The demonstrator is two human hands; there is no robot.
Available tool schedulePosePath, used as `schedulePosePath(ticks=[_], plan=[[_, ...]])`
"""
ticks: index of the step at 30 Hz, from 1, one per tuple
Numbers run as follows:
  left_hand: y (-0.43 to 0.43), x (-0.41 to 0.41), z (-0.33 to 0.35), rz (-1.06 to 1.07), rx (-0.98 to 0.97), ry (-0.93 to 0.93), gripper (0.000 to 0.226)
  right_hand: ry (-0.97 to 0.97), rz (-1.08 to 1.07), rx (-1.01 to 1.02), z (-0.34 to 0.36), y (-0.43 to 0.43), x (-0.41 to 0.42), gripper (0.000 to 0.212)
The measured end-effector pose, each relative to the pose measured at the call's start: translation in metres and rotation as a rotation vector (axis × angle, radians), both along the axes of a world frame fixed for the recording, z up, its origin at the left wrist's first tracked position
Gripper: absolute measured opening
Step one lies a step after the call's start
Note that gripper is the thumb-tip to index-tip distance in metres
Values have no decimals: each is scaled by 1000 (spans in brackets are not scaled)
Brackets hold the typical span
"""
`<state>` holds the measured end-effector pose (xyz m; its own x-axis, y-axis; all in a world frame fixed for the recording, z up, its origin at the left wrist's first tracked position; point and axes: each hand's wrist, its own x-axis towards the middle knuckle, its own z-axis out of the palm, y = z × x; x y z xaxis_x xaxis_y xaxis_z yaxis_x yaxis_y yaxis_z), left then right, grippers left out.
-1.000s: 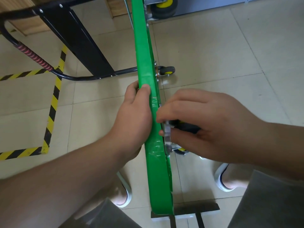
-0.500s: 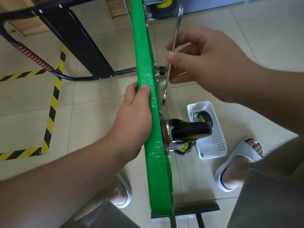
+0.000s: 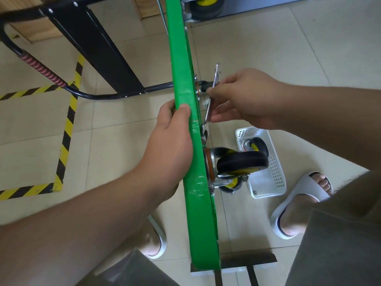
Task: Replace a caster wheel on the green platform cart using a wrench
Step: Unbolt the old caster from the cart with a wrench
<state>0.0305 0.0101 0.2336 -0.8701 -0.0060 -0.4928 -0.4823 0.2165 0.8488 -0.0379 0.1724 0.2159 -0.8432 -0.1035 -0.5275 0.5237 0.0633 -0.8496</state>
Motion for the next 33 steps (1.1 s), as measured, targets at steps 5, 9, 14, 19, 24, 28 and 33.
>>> schedulePosePath(ticks=[5,9,14,19,24,28,33], plan=[[0,0,0,7,6,7,27,-74,31,-47,-7,-7,3,27],[0,0,0,15,20,8,27,-20,55,-85,3,-7,4,25],[1,1,1,13,26,5,25,171,91,-63,28,-8,17,23],[3,2,4,44,18,24,26,449,163,67,35,-6,38,16],[1,2,2,31,23,44,26,695,277,202,36,1,63,17],[-5,0,-3,-9,24,70,26,869,413,278,31,6,87,15],[-7,4,-1,-40,36,95,28,1051,545,482,20,10,101,19]])
